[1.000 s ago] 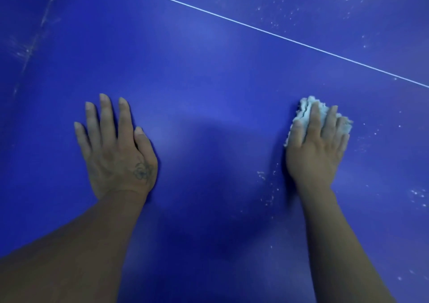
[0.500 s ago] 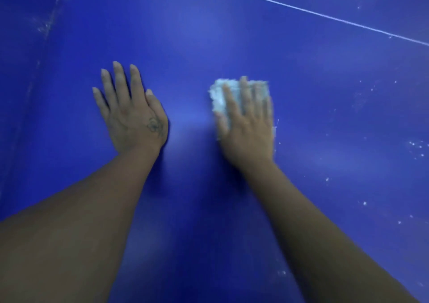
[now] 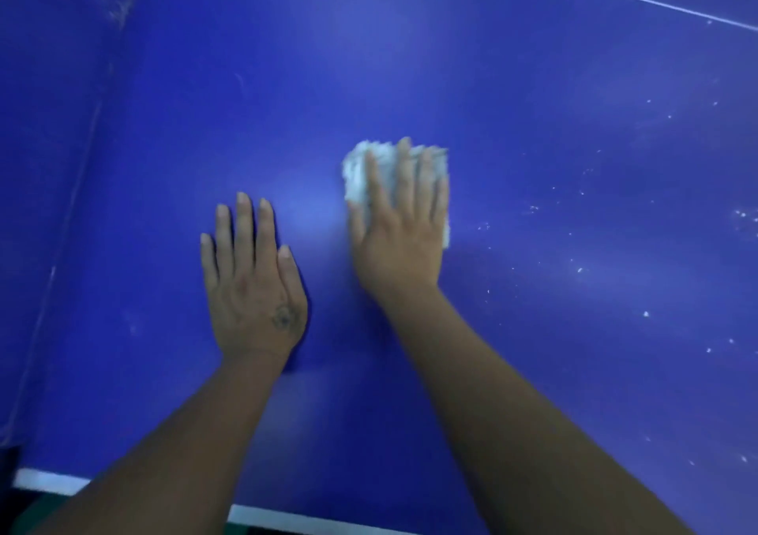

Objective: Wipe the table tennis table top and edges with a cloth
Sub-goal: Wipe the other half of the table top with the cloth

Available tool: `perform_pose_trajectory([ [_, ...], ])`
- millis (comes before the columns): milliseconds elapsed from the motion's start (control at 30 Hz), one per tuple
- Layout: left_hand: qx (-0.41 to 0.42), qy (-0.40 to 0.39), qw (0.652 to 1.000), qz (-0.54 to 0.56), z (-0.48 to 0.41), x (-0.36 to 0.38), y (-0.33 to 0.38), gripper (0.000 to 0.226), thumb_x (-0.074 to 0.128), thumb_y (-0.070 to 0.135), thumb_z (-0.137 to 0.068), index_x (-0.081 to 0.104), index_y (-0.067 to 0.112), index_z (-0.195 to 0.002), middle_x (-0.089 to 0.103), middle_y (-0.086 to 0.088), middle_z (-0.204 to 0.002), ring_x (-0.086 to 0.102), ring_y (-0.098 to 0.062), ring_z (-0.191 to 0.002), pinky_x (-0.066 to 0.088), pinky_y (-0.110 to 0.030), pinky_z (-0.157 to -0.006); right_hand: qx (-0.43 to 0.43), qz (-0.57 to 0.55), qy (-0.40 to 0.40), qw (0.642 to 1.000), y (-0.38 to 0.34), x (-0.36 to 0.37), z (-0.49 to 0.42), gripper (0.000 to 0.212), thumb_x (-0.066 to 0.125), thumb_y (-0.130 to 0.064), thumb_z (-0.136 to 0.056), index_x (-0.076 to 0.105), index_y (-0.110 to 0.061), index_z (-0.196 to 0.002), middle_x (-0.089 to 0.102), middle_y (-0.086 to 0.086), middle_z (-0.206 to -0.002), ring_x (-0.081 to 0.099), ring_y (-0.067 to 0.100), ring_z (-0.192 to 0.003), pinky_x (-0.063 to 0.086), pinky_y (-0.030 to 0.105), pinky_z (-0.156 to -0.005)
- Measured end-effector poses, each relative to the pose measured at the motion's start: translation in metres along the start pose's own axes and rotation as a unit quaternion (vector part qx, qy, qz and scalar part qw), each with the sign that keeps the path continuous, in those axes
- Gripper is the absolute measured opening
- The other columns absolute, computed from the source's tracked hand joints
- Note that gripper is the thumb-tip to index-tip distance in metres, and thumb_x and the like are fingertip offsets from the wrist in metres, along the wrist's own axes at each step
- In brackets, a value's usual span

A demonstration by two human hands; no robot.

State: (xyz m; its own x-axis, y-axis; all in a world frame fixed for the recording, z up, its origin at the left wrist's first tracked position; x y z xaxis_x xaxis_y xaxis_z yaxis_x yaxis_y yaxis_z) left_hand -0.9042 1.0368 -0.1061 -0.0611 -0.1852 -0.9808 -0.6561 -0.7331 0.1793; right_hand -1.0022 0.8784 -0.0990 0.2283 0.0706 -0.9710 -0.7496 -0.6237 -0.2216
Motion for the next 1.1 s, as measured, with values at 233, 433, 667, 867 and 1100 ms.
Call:
perform_pose_trajectory([
  [233, -0.017, -0.003, 1.000, 0.023, -0.002, 0.001, -0.003, 0.058, 0.038, 0.028, -0.112, 0.037, 0.011, -0.167, 0.026, -0.008, -0.177, 0.016, -0.030, -0.166, 0.012, -0.055, -0.134, -0.036, 0.047, 0.007, 0.998, 0.109, -0.015, 0.029, 0.055, 0.042, -0.045, -0.114, 0.041, -0.026, -0.165, 0.031, 0.014, -0.174, 0.025, 0.039, -0.162, 0.022, 0.058, -0.130],
  [433, -0.023, 0.003, 0.999, 0.039, -0.001, 0.002, -0.005, 0.057, 0.039, 0.026, -0.111, 0.037, 0.012, -0.167, 0.024, -0.007, -0.178, 0.014, -0.028, -0.167, 0.011, -0.054, -0.134, 0.187, 0.079, -0.003, 0.979, 0.219, -0.037, -0.009, 0.063, 0.021, -0.050, -0.113, 0.024, -0.025, -0.171, 0.016, 0.016, -0.178, 0.014, 0.039, -0.164, 0.009, 0.056, -0.132],
  [667, -0.024, 0.014, 0.999, 0.040, -0.002, 0.001, -0.004, 0.057, 0.039, 0.025, -0.110, 0.039, 0.011, -0.165, 0.027, -0.007, -0.177, 0.016, -0.028, -0.166, 0.010, -0.051, -0.135, 0.020, -0.004, 0.020, 1.000, 0.040, -0.007, 0.035, 0.056, 0.041, -0.044, -0.114, 0.040, -0.023, -0.165, 0.027, 0.018, -0.174, 0.020, 0.042, -0.163, 0.017, 0.060, -0.131],
  [867, -0.021, 0.009, 0.999, 0.026, -0.002, 0.003, -0.005, 0.057, 0.037, 0.027, -0.111, 0.037, 0.013, -0.166, 0.024, -0.007, -0.178, 0.015, -0.028, -0.166, 0.009, -0.050, -0.135, -0.109, -0.066, -0.035, 0.991, 0.006, 0.006, 0.104, 0.057, 0.049, -0.046, -0.111, 0.042, -0.028, -0.165, 0.027, 0.008, -0.176, 0.017, 0.031, -0.165, 0.021, 0.057, -0.131],
  [1100, -0.026, 0.006, 0.999, 0.033, -0.001, 0.001, -0.004, 0.058, 0.038, 0.026, -0.111, 0.037, 0.014, -0.167, 0.024, -0.006, -0.178, 0.015, -0.028, -0.166, 0.011, -0.052, -0.135, 0.131, 0.056, -0.009, 0.990, 0.149, -0.026, 0.093, 0.059, 0.035, -0.048, -0.113, 0.031, -0.029, -0.169, 0.017, 0.010, -0.179, 0.015, 0.035, -0.165, 0.013, 0.057, -0.132],
])
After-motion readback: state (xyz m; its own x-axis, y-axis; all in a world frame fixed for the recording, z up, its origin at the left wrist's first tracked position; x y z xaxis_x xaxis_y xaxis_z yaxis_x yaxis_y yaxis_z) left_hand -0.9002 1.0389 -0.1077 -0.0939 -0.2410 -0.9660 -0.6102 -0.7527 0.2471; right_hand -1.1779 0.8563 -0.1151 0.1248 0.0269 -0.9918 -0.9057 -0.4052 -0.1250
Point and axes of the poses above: each hand's wrist, its own z-axis away from the middle knuckle, its own x-axis out of the palm, y = z × x, the point moved 7 cm from there along -z, towards the middle knuckle
